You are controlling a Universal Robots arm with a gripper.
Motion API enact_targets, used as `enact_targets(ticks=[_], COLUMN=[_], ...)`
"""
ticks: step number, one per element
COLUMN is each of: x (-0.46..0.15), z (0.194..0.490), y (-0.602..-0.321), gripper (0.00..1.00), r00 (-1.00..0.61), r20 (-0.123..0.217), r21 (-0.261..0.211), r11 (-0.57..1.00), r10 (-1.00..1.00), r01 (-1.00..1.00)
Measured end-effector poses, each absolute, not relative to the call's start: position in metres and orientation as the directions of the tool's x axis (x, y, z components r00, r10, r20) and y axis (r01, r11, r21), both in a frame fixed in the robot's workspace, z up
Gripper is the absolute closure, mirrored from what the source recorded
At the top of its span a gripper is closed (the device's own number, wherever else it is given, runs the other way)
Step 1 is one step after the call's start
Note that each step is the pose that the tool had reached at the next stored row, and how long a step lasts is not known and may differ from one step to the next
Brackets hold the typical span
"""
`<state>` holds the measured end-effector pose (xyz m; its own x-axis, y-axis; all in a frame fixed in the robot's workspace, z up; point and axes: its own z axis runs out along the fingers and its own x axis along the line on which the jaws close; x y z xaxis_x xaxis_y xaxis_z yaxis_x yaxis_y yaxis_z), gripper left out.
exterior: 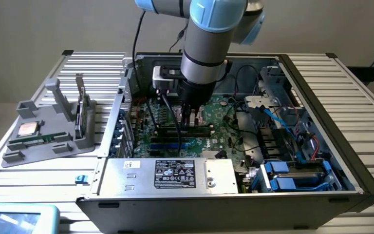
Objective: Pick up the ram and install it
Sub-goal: 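Insert the ram into the slot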
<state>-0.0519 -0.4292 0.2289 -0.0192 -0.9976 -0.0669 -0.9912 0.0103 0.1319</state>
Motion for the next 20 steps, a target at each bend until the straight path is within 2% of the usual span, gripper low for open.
enact_targets(ticks=[4, 5, 20], x=[-0.0519, -0.0519, -0.0518], z=[0.2286, 0.2286, 0.2285], y=[-0.4291, -0.4291, -0.4291], gripper=[0.87, 0.81, 0.81], r00=[-0.019, -0.019, -0.019], r20=[-0.067, -0.067, -0.072], r21=[0.132, 0.132, 0.128], r11=[0.01, 0.01, 0.01], r10=[-0.998, -0.998, -0.997], r01=[-0.991, -0.991, -0.992])
